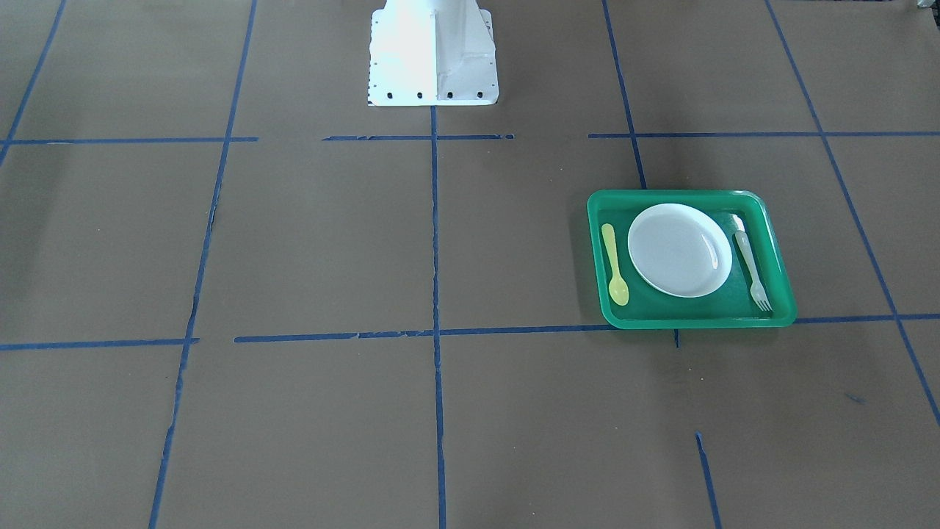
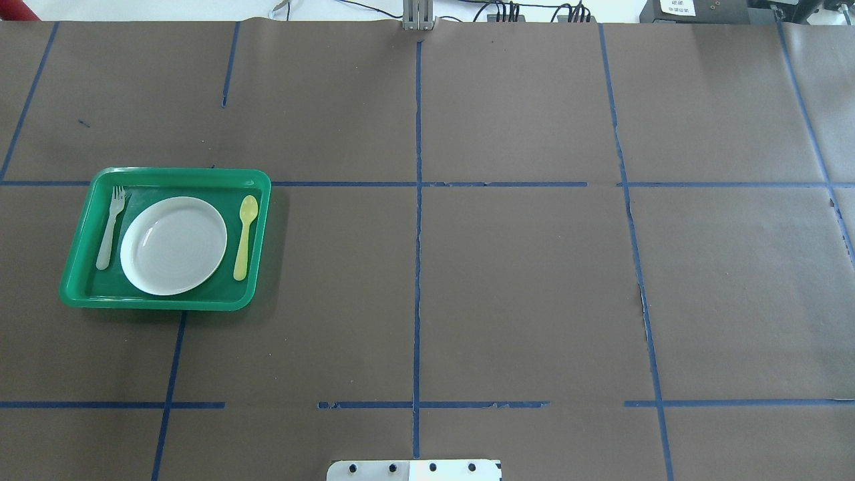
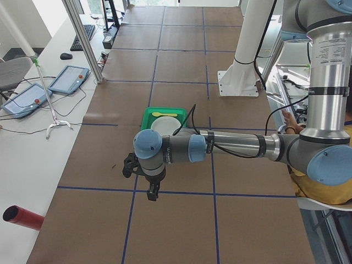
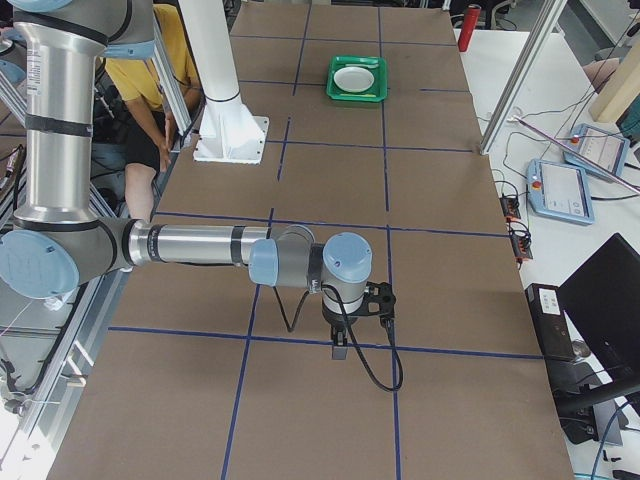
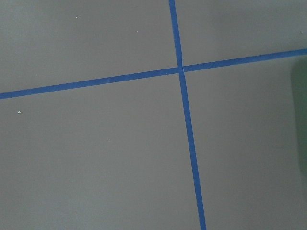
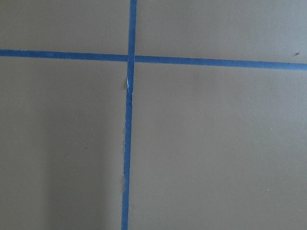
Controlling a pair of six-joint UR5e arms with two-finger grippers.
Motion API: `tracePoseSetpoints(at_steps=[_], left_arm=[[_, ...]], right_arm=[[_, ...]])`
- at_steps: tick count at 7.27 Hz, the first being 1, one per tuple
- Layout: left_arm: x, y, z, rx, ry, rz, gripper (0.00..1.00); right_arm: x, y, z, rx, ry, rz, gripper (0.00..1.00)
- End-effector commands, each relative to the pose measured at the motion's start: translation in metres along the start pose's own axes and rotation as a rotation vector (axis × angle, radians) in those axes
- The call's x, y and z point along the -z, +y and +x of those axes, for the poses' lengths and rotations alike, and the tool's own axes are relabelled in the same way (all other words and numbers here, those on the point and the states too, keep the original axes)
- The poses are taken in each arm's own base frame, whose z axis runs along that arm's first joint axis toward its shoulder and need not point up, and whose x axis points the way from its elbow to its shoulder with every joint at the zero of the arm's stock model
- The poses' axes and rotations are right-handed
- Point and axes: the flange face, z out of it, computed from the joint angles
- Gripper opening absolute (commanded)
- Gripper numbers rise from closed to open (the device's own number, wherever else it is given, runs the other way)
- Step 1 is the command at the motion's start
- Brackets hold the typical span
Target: Place fork
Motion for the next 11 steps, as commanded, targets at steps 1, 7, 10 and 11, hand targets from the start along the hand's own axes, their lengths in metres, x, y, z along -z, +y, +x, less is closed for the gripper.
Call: tracePoseSetpoints(at_steps=[1, 7, 10, 11], left_arm=[[-0.002, 0.004, -0.002, 0.005, 0.0, -0.004, 1.0], [0.001, -0.005, -0.001, -0.012, -0.004, 0.013, 1.0], [0.021, -0.004, 0.012, -0.034, -0.013, 0.051, 1.0], [0.021, -0.005, 0.012, -0.034, -0.013, 0.051, 1.0]], right_arm=[[0.0, 0.0, 0.0, -0.002, 0.0, 0.0, 1.0], [0.0, 0.0, 0.0, -0.002, 0.0, 0.0, 1.0], [0.0, 0.0, 0.0, 0.0, 0.0, 0.0, 1.0], [0.0, 0.0, 0.0, -0.002, 0.0, 0.0, 1.0]])
